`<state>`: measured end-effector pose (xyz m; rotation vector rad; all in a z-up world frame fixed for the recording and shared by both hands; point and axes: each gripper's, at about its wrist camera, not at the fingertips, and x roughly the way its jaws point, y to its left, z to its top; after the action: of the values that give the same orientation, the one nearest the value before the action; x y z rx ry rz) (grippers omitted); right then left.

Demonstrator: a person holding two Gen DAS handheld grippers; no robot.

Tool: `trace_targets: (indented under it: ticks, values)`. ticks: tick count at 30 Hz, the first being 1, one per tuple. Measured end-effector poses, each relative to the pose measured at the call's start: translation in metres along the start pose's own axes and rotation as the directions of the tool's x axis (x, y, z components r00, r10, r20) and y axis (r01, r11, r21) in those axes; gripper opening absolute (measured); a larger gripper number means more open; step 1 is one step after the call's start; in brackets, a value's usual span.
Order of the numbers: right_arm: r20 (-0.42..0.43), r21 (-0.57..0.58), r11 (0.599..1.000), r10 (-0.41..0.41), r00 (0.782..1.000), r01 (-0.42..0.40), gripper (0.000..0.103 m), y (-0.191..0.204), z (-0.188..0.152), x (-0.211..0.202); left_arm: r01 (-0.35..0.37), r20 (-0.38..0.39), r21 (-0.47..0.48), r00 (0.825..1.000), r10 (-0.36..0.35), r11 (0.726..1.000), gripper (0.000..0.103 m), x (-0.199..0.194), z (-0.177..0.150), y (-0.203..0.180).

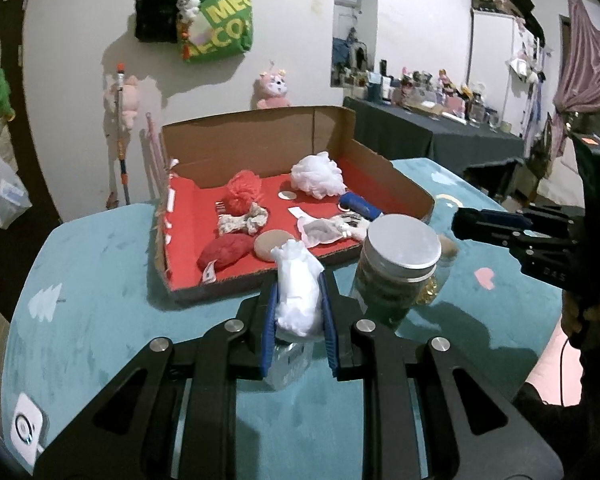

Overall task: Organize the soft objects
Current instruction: 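Carry the sock and pompom over the box and lower them inside, then open both tools to release the sock and pompom into the box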

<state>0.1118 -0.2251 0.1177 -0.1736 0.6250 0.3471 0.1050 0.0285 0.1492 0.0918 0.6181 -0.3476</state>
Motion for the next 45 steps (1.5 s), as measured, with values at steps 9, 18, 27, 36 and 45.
trace_targets:
  ticks: [9,18,27,36,45]
  values:
    - [-0.056,-0.029,0.996,0.078,0.995,-0.080,0.024,-0.007,0.028,0.031,0.102,-0.110,0.045,0.989,-0.096,0.994,0.019,0.040,0.035,0.002]
    - [-0.190,-0.053,0.981,0.176,0.966,-0.189,0.024,-0.010,0.065,0.091,0.185,-0.254,0.059,0.953,-0.164,0.981,0.019,0.094,0.075,0.011]
    - [-0.328,-0.065,0.974,0.185,0.926,-0.218,0.024,-0.013,0.095,0.169,0.241,-0.403,0.064,0.894,-0.196,0.968,0.019,0.168,0.106,0.008]
    - [-0.407,-0.025,0.977,0.185,0.894,-0.213,0.024,-0.026,0.103,0.225,0.203,-0.490,0.130,0.864,-0.115,0.971,0.019,0.237,0.107,0.007]
    - [-0.435,-0.019,0.974,0.194,0.879,-0.225,0.026,-0.028,0.105,0.236,0.187,-0.511,0.171,0.856,-0.075,0.967,0.019,0.268,0.102,0.009]
